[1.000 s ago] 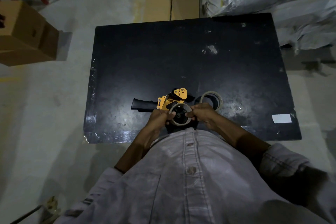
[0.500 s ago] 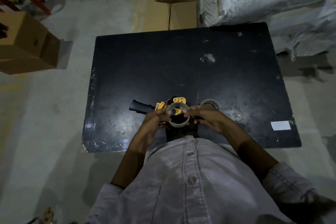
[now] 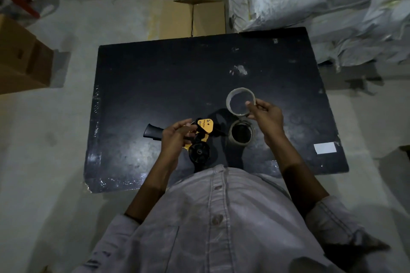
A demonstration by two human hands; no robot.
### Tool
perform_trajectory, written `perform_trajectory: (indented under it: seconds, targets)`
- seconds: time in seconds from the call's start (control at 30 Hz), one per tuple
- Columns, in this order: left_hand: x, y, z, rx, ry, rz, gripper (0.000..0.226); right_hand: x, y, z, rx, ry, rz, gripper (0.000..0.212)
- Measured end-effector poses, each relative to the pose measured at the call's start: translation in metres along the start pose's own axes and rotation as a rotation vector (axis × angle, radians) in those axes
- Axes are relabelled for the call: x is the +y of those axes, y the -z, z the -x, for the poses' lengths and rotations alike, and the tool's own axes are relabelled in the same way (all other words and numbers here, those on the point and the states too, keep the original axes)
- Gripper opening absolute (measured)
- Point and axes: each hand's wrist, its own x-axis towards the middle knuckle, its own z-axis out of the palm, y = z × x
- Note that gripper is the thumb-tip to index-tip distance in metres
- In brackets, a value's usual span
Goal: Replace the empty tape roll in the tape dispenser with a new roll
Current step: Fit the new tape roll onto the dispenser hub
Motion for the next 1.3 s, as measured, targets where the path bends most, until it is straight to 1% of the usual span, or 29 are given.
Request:
perform_trajectory:
  seconds: [0.17, 0.23, 0.27, 0.33, 0.4, 0.5, 0.57, 0.63, 0.7, 0.73, 0.8, 0.87, 0.93, 1.0, 1.03, 1.07, 1.17, 1.23, 1.3]
  targets:
    - [-0.002, 0.000, 0.005, -0.037, 0.045, -0.024, 0.025, -0.004, -0.012, -0.010, -0.021, 0.045, 0.182, 0.032]
    - [-0.004, 0.001, 0.010, -0.046, 0.053, -0.022, 0.024, -0.005, -0.018, -0.013, -0.037, 0.035, 0.237, 0.029]
    - [-0.005, 0.001, 0.011, -0.046, 0.057, -0.022, 0.023, -0.006, -0.021, -0.014, -0.041, 0.029, 0.288, 0.029]
    - [-0.005, 0.003, 0.013, -0.042, 0.064, -0.026, 0.023, -0.005, -0.024, -0.016, -0.092, 0.048, 0.486, 0.034]
    - [-0.007, 0.006, 0.013, -0.037, 0.072, -0.027, 0.023, -0.003, -0.024, -0.011, -0.193, 0.115, 0.697, 0.042]
    - [-0.009, 0.009, 0.015, -0.025, 0.088, -0.027, 0.023, 0.003, -0.013, -0.001, -0.325, 0.208, 0.836, 0.061]
    - [-0.011, 0.008, 0.017, -0.024, 0.102, -0.019, 0.025, 0.014, -0.003, 0.003, -0.429, 0.312, 0.950, 0.083]
    - [-0.013, 0.006, 0.020, -0.029, 0.114, -0.018, 0.026, 0.025, 0.004, 0.011, -0.509, 0.313, 1.119, 0.107]
    - [-0.015, 0.002, 0.022, -0.036, 0.125, -0.027, 0.024, 0.036, 0.006, 0.018, -0.538, 0.274, 1.221, 0.122]
    - [-0.016, 0.001, 0.023, -0.039, 0.129, -0.033, 0.022, 0.040, 0.005, 0.020, -0.532, 0.284, 1.255, 0.126]
    - [-0.015, -0.002, 0.024, -0.047, 0.131, -0.039, 0.018, 0.046, 0.004, 0.020, -0.496, 0.344, 1.277, 0.124]
    - [-0.013, -0.003, 0.025, -0.052, 0.128, -0.039, 0.018, 0.043, 0.006, 0.018, -0.444, 0.398, 1.248, 0.112]
    - [-0.009, -0.004, 0.026, -0.056, 0.122, -0.030, 0.021, 0.038, 0.007, 0.016, -0.404, 0.410, 1.141, 0.098]
    - [0.000, -0.004, 0.029, -0.070, 0.115, 0.003, 0.026, 0.028, 0.007, 0.018, -0.405, 0.429, 0.952, 0.090]
    - [0.006, -0.004, 0.030, -0.090, 0.103, 0.029, 0.028, 0.021, 0.006, 0.020, -0.405, 0.415, 0.802, 0.088]
    - [0.015, -0.005, 0.033, -0.114, 0.083, 0.055, 0.029, 0.011, 0.005, 0.024, -0.406, 0.378, 0.624, 0.084]
    - [0.045, -0.012, 0.045, -0.197, -0.027, 0.059, 0.035, -0.022, -0.005, 0.043, -0.471, 0.128, 0.094, 0.068]
    - [0.063, -0.017, 0.054, -0.248, -0.139, -0.001, 0.049, -0.037, -0.009, 0.055, -0.568, 0.023, -0.115, 0.055]
    - [0.075, -0.021, 0.061, -0.297, -0.252, -0.057, 0.062, -0.046, -0.011, 0.063, -0.659, -0.021, -0.218, 0.045]
